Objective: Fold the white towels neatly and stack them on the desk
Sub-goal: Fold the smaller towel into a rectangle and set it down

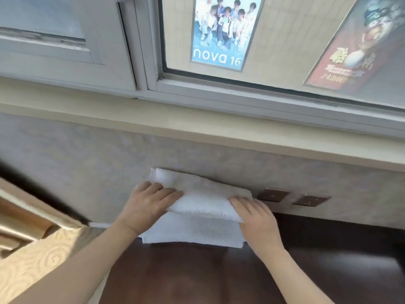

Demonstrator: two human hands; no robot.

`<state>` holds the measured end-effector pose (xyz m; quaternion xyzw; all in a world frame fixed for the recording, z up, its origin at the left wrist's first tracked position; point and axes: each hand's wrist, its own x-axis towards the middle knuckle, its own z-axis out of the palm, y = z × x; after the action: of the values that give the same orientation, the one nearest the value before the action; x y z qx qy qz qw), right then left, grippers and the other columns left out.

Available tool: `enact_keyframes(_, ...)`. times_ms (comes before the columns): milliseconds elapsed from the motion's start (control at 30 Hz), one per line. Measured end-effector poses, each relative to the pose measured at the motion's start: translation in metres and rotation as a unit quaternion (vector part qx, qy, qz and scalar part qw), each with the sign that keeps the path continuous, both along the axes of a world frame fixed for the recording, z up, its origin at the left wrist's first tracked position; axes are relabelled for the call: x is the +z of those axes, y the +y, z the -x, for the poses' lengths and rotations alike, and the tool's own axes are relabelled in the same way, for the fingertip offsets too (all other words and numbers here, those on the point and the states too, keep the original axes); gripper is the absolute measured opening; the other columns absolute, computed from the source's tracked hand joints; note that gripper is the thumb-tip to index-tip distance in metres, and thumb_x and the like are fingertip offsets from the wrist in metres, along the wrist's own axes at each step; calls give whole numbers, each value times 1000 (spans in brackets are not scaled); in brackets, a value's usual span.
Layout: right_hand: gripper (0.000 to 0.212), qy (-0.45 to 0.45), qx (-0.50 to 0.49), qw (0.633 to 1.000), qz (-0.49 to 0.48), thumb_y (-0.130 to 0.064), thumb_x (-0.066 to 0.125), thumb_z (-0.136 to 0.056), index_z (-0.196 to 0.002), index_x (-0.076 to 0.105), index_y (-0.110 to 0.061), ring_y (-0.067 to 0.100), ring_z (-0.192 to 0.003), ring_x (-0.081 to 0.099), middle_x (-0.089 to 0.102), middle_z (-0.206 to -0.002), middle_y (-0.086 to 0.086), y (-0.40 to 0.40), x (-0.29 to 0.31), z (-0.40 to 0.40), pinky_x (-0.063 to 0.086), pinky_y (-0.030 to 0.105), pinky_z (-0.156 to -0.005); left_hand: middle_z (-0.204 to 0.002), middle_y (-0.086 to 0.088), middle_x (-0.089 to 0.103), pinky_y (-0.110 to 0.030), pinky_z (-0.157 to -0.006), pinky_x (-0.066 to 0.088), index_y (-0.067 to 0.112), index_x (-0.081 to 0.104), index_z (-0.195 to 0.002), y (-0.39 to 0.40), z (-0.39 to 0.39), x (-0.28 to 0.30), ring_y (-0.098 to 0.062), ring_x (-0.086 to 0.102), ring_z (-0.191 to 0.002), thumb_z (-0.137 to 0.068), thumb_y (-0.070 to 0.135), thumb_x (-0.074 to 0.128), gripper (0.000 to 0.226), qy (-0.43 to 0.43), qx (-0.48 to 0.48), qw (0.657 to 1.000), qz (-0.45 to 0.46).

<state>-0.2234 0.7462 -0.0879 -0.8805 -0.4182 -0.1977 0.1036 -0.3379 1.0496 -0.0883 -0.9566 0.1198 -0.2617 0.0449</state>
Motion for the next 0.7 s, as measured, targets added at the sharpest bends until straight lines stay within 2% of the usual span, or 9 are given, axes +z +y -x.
enact_keyframes(33, 56, 46, -6, 998, 41, 10, 60, -69, -120, 66, -15, 24, -100, 71, 73, -114, 2, -3, -18, 9, 56, 41, -91, -97, 5, 74, -32, -56, 51, 20, 74, -110, -5, 11, -20, -22, 66, -70, -46, 9, 95, 68, 71, 4, 997, 12)
enact_keyframes(100, 81, 145, -33, 983, 105, 13, 80, -51, -124, 65, -17, 25, -112, 69, 71, -122, 2, -8, -43, 23, 46, 40, -100, -100, 8, 73, -29, -57, 52, 24, 72, -109, -15, 28, -47, -20, 65, -73, -31, 14, 98, 83, 186, 29, 980, 62)
enact_keyframes(167, 94, 186, -52, 972, 130, 14, 83, -44, -130, 63, -18, 25, -124, 63, 66, -132, 3, -11, -49, 29, 38, 41, -105, -107, 8, 71, -30, -63, 54, 26, 72, -112, -22, 34, -55, -20, 65, -80, -29, 17, 98, 87, 226, 58, 966, 109)
enact_keyframes(267, 100, 210, -75, 966, 132, 12, 81, -49, -141, 56, -21, 27, -136, 52, 56, -146, 4, -11, -47, 33, 46, 47, -107, -109, 8, 68, -31, -65, 52, 27, 68, -114, -22, 35, -49, -20, 64, -83, -32, 11, 95, 87, 227, 87, 961, 128)
enact_keyframes(333, 103, 233, -86, 961, 124, 16, 77, -52, -144, 50, -22, 29, -140, 47, 51, -150, 4, -11, -49, 33, 53, 49, -99, -109, 8, 67, -32, -66, 52, 27, 64, -116, -20, 35, -47, -20, 63, -85, -35, 8, 93, 87, 229, 99, 959, 135)
enact_keyframes(467, 103, 257, -56, 961, 83, 28, 72, -51, -143, 54, -16, 33, -139, 47, 54, -147, 8, -7, -53, 19, 58, 39, -94, -110, 10, 67, -31, -67, 52, 31, 64, -116, -17, 34, -45, -19, 64, -88, -38, 9, 94, 87, 247, 104, 951, 154)
enact_keyframes(567, 99, 249, -47, 965, 69, 32, 70, -47, -136, 60, -11, 36, -132, 55, 61, -139, 11, -3, -49, 6, 57, 41, -95, -108, 12, 69, -29, -68, 54, 33, 72, -111, -18, 27, -38, -16, 67, -88, -38, 23, 100, 79, 239, 114, 951, 162)
enact_keyframes(633, 94, 225, -37, 971, 73, 32, 66, -49, -133, 63, -8, 38, -129, 56, 63, -135, 14, -2, -48, -2, 56, 45, -96, -110, 11, 69, -30, -70, 55, 34, 73, -111, -18, 25, -39, -16, 68, -90, -40, 36, 101, 76, 231, 125, 949, 172)
enact_keyframes(700, 88, 212, -35, 973, 81, 30, 62, -53, -132, 65, -9, 39, -129, 57, 63, -136, 15, -3, -48, -4, 58, 44, -92, -116, 12, 67, -32, -75, 55, 35, 70, -116, -15, 26, -43, -16, 67, -97, -45, 46, 98, 77, 246, 129, 942, 187)
